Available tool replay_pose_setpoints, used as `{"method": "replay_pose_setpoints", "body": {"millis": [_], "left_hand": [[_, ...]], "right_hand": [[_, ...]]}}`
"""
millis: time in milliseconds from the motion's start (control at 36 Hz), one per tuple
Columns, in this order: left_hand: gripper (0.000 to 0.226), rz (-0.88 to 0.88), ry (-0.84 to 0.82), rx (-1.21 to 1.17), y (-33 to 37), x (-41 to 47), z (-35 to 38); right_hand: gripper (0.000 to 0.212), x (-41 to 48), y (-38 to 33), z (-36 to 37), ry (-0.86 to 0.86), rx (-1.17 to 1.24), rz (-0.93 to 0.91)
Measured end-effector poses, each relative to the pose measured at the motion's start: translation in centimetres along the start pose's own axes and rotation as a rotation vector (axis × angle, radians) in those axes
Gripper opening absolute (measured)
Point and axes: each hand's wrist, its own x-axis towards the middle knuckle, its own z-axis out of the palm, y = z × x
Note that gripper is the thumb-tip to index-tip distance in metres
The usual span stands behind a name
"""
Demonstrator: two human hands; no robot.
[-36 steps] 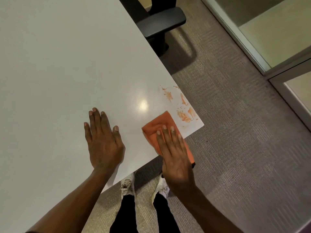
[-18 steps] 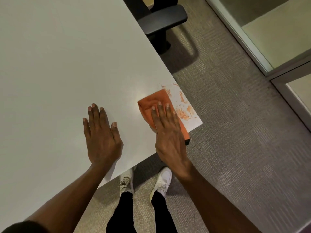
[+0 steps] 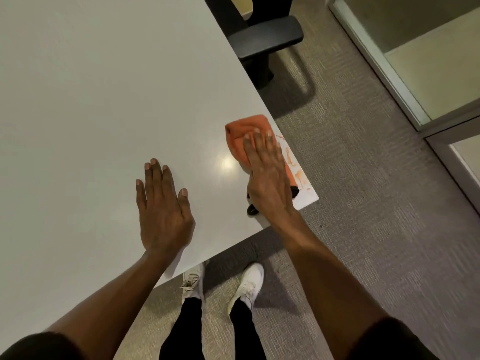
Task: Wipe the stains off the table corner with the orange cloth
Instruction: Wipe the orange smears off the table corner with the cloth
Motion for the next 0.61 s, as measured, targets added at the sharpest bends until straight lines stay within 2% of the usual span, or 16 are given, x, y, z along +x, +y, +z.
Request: {"method": "replay_pose_setpoints", "body": {"millis": [111, 194, 333, 361, 444, 611], "left_hand": [[0.070, 0.001, 0.005, 0.018, -0.2, 0.0, 0.2], [0.070, 0.002, 0.008, 0.020, -0.3, 0.1, 0.2], [0.070, 0.001, 0.010, 0.016, -0.2, 0.1, 0.4], [0.070, -0.001, 0.007, 0.017, -0.2, 0.1, 0.4], [0.072, -0.002, 0.003, 0.021, -0.2, 0.1, 0.4], [0.076, 0.006, 0.013, 0.004, -0.3, 0.0, 0.5]], "right_hand": [[0.093, -2.2, 0.2, 0.5, -0.003, -0.034, -0.076], [0.103, -7.0, -0.7, 0.6, -0.019, -0.024, -0.062], [0.068, -13.0, -2.4, 0.5, 0.088, 0.058, -0.102], [0.070, -12.2, -2.3, 0.7, 0.095, 0.052, -0.097], [0.093, -7.2, -1.4, 1.7, 0.074, 0.002, -0.061], [0.084, 3.3, -0.6, 2.1, 0.116, -0.002, -0.030]]}}
